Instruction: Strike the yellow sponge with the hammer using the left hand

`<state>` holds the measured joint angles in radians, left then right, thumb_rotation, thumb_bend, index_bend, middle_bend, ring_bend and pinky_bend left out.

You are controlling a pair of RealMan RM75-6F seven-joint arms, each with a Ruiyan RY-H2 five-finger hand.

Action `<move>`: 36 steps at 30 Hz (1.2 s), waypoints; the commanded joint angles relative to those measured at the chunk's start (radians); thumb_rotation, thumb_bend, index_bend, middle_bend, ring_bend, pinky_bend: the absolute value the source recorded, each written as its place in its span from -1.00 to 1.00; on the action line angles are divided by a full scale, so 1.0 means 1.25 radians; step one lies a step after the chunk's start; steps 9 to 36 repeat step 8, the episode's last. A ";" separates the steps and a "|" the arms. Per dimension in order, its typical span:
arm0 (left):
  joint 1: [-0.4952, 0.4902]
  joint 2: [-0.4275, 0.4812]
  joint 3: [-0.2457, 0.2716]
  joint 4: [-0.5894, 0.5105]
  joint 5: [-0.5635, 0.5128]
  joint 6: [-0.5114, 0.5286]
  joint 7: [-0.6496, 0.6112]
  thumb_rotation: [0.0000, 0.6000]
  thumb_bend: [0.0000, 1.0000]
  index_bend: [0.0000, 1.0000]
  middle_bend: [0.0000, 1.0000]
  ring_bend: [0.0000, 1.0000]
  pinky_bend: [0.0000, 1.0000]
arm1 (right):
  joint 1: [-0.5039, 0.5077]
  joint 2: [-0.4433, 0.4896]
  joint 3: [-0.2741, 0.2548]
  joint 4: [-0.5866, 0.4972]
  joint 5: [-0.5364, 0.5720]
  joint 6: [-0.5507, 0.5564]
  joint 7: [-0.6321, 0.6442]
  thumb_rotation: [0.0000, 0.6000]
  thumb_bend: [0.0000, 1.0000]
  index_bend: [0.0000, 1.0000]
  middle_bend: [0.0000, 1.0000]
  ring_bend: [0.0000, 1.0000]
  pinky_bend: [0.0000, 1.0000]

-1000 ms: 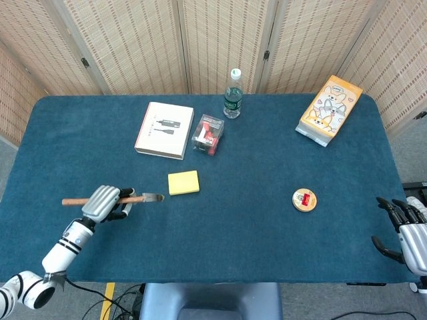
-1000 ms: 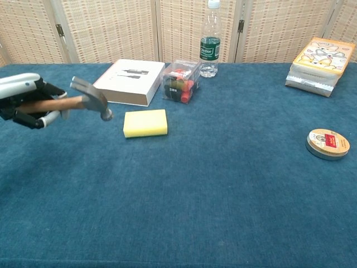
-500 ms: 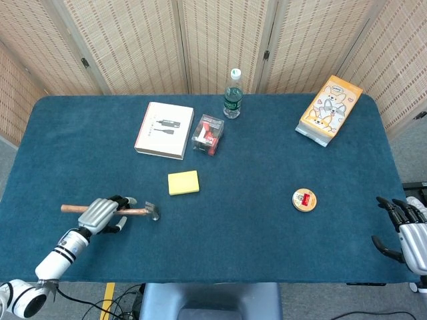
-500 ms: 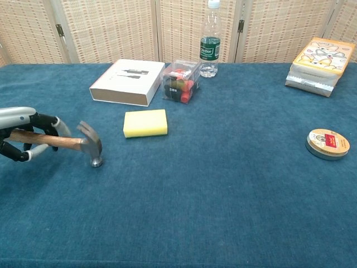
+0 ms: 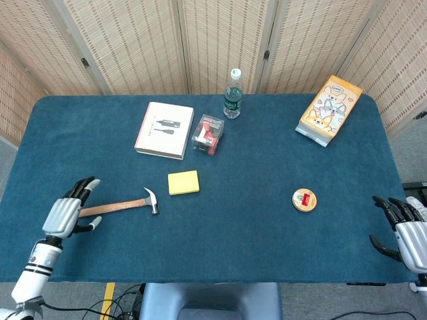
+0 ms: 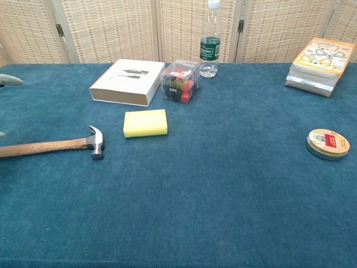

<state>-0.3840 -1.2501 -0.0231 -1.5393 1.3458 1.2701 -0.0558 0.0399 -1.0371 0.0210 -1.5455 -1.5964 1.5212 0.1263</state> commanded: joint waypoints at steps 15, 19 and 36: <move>0.171 0.041 0.037 -0.057 -0.001 0.205 0.123 1.00 -0.34 -0.79 -0.85 -1.00 -0.53 | 0.014 -0.011 0.000 0.015 -0.016 -0.003 0.016 1.00 -0.60 -0.76 -0.47 -0.72 -0.61; 0.171 0.041 0.037 -0.057 -0.001 0.205 0.123 1.00 -0.34 -0.79 -0.85 -1.00 -0.53 | 0.014 -0.011 0.000 0.015 -0.016 -0.003 0.016 1.00 -0.60 -0.76 -0.47 -0.72 -0.61; 0.171 0.041 0.037 -0.057 -0.001 0.205 0.123 1.00 -0.34 -0.79 -0.85 -1.00 -0.53 | 0.014 -0.011 0.000 0.015 -0.016 -0.003 0.016 1.00 -0.60 -0.76 -0.47 -0.72 -0.61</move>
